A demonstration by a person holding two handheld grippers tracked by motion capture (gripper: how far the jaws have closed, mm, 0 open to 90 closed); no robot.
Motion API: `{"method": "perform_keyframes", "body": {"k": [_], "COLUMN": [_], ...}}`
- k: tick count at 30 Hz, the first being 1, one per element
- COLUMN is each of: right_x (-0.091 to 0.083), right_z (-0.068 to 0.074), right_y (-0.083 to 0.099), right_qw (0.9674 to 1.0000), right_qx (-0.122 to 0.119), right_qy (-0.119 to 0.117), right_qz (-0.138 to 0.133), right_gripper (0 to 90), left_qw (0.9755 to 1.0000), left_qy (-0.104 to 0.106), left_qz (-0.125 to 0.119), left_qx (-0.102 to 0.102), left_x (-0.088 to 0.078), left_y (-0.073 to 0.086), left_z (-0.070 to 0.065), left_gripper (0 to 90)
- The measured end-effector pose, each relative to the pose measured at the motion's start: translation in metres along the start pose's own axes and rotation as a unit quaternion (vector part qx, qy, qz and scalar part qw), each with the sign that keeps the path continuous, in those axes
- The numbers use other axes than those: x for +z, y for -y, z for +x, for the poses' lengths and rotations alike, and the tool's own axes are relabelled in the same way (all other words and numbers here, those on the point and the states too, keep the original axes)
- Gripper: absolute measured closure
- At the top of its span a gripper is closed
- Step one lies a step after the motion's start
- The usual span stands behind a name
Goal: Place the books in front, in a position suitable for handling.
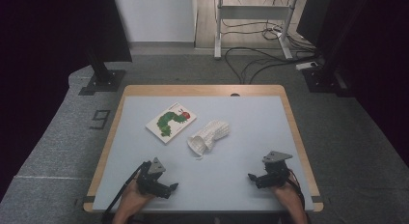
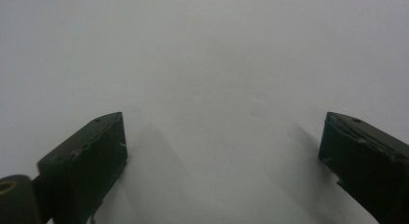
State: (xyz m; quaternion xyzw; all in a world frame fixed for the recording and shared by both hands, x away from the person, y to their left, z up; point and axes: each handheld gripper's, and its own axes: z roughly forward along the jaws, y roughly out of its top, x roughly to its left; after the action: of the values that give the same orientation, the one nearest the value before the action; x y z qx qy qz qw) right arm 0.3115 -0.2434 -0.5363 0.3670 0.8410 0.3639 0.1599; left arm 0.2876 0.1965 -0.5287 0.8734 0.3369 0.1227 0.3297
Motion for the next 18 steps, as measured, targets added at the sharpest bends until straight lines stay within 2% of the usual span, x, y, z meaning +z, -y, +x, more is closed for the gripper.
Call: {"method": "perform_keyframes", "body": {"k": [3, 18], "right_x": [-0.0012, -0.0011], "right_z": [0.0004, -0.0008], "right_y": [0.0005, -0.0007], "right_qw": [0.9999, 0.9999], "right_qx": [-0.006, -0.005], "right_qy": [-0.008, -0.013], "right_qz": [-0.007, -0.002], "right_gripper": [8.0, 7.6], "left_qw": [1.0000, 1.0000], "left_qy": [0.001, 0.001], "left_qz": [0.000, 0.000], "left_qx": [-0.001, -0.001], "left_x": [0.0000, 0.0000], "left_y": [0.0000, -0.0001], "left_z": [0.0003, 0.0004], "left_gripper": [0.0, 0.0]}}
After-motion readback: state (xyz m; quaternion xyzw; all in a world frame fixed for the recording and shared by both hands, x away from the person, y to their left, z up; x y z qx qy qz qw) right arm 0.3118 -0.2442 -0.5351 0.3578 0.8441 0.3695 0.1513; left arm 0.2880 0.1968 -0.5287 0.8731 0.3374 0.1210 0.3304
